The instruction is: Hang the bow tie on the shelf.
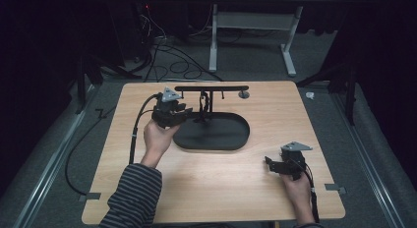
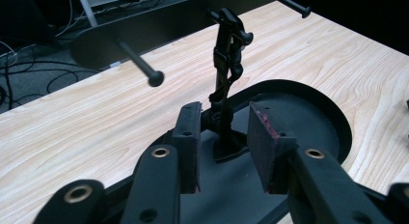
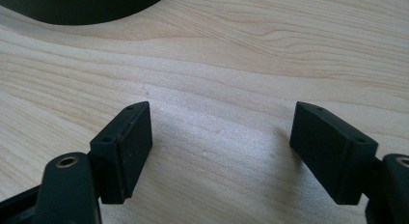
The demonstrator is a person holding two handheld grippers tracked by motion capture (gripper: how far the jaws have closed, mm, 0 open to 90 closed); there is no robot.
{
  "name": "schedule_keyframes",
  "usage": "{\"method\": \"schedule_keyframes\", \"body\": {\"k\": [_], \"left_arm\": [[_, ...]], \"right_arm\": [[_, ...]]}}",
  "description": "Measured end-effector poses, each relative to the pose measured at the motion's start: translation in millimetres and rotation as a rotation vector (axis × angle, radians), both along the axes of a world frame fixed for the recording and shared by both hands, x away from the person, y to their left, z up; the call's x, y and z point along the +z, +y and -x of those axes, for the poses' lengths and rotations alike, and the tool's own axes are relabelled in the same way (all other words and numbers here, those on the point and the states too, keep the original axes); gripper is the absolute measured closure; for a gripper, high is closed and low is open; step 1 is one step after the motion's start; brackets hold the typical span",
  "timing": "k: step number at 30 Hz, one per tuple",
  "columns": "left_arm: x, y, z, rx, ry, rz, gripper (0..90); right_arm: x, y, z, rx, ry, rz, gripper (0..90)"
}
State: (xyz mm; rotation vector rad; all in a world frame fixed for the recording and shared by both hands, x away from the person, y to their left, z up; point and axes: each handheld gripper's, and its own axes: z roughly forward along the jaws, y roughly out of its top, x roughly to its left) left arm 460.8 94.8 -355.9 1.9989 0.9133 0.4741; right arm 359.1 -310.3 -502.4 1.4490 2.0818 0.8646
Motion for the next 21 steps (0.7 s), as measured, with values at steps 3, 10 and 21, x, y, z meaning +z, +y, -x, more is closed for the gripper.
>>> {"method": "schedule_keyframes", "body": {"k": [3,10,21], "left_arm": [[2.1,5.4,2.7,0.01,-0.005,0.011,64.7],[3.3,16.9,9.2,0.028,0.002,0.017,60.0],[-0.2,35.0,21.5,0.056,-0.007,0.043,54.3]], "right_arm": [[0.0,0.0,0.0,0.0,0.0,0.0,24.0],[0.0,0.1,0.0,0.0,0.0,0.0,24.0],[0.0,0.1,0.0,0.0,0.0,0.0,24.0]]}}
